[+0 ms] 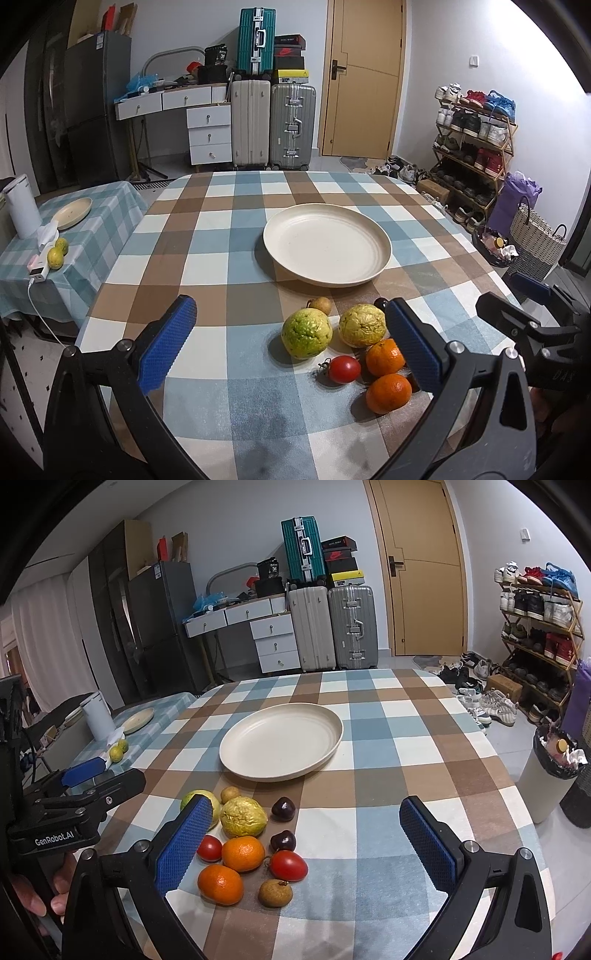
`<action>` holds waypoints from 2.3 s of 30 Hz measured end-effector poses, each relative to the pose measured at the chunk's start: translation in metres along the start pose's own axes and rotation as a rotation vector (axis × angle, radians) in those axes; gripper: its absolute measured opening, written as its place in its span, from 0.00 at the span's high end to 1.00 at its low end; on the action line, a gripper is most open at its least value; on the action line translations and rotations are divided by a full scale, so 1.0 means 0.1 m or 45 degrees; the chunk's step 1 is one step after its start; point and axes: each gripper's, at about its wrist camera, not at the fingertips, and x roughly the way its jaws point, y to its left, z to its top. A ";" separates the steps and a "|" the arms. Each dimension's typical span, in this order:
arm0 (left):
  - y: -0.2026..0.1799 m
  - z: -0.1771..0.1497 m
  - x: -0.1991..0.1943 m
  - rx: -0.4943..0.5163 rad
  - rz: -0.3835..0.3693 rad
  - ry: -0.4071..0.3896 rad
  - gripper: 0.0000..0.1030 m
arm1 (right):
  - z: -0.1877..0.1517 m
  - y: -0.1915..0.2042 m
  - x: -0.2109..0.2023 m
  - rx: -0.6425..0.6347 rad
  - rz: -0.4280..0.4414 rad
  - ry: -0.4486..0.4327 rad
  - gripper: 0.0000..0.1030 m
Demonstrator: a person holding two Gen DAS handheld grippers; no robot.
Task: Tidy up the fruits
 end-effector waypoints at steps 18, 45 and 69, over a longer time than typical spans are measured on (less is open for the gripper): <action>0.01 -0.01 0.00 -0.001 0.000 -0.002 0.01 | -0.01 0.01 -0.01 0.000 0.009 -0.003 0.00; 0.00 -0.04 0.02 -0.004 -0.014 0.011 0.01 | -0.05 0.01 0.01 0.006 0.013 0.004 0.00; 0.37 -0.16 0.97 -0.184 -0.277 0.295 0.06 | -0.09 -0.10 0.52 0.040 0.046 0.112 0.00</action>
